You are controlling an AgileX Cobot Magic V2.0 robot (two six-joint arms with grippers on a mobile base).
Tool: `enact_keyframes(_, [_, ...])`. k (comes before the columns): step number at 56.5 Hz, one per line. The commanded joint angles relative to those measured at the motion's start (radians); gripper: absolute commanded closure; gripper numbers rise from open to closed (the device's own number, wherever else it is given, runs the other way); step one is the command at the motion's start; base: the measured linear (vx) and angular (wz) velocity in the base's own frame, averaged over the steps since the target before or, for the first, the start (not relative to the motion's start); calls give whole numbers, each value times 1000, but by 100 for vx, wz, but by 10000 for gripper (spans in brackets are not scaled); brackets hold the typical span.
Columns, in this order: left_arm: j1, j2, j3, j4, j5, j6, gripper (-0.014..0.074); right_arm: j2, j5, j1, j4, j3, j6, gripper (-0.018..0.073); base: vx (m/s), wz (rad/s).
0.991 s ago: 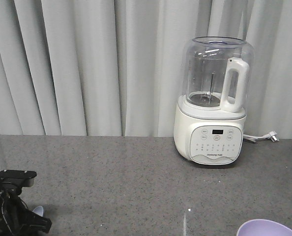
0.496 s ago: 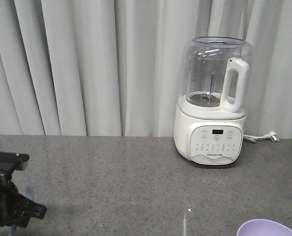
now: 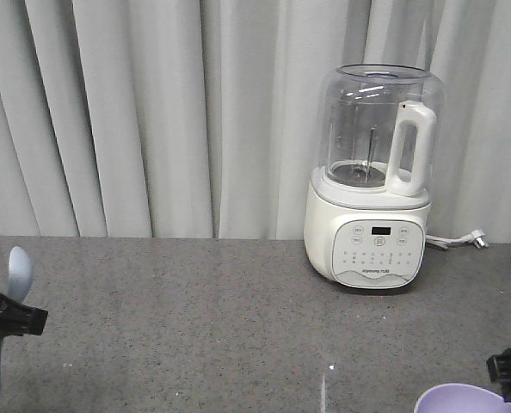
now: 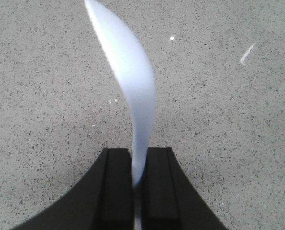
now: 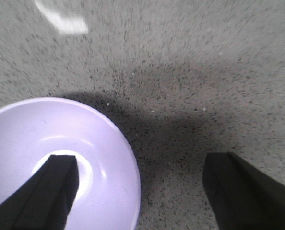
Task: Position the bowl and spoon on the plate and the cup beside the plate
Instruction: 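Lift the spoon and the lilac bowl off the counter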
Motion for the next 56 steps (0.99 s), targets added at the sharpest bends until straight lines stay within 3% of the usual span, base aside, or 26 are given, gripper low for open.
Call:
enact_keyframes(1, [-9, -29, -24, -6, -53, 0, 602, 41, -25, -1, 3, -41, -41, -15, 0, 0])
enact_keyframes(12, [-9, -29, -24, -5, -53, 0, 602, 170, -63, -1, 7, -39, -55, -1, 0, 0])
enact_keyframes(17, [-9, -29, -24, -4, -53, 0, 602, 211, -70, -1, 5, -39, -71, 48, 0, 0])
enact_keyframes(23, [-9, -29, -24, -2, -53, 0, 602, 234, -69, -1, 5, -39, -77, 211, 0, 0])
enact_keyframes(31, [-9, -29, -24, -2, -53, 0, 602, 228, -61, -1, -3, -43, -108, 575, 0, 0])
enact_keyframes(42, [-9, -29, -24, -1, -58, 0, 602, 145, -66, 1, -20, -44, -111, 573, 0, 0])
enact_keyframes(56, [-9, -95, -21, -2, -89, 0, 600, -171, -124, 1, 40, -39, -193, 571, 0, 0])
